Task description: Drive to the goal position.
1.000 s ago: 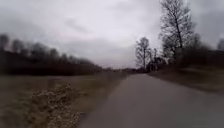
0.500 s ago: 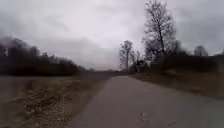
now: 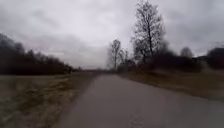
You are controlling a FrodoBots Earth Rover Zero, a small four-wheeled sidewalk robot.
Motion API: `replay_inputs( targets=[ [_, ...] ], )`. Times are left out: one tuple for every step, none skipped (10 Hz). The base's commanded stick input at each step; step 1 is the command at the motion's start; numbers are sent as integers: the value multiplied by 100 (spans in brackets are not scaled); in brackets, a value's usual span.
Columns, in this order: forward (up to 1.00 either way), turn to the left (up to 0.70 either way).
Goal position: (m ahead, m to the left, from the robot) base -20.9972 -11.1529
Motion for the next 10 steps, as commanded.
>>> replay_inputs(
  targets=[
    [39,-23],
    [39,-23],
    [38,-23],
    [39,-23],
    [39,-23],
    [39,-23],
    [39,-23],
    [40,-24],
    [40,-24],
    [40,-24]
  ],
)
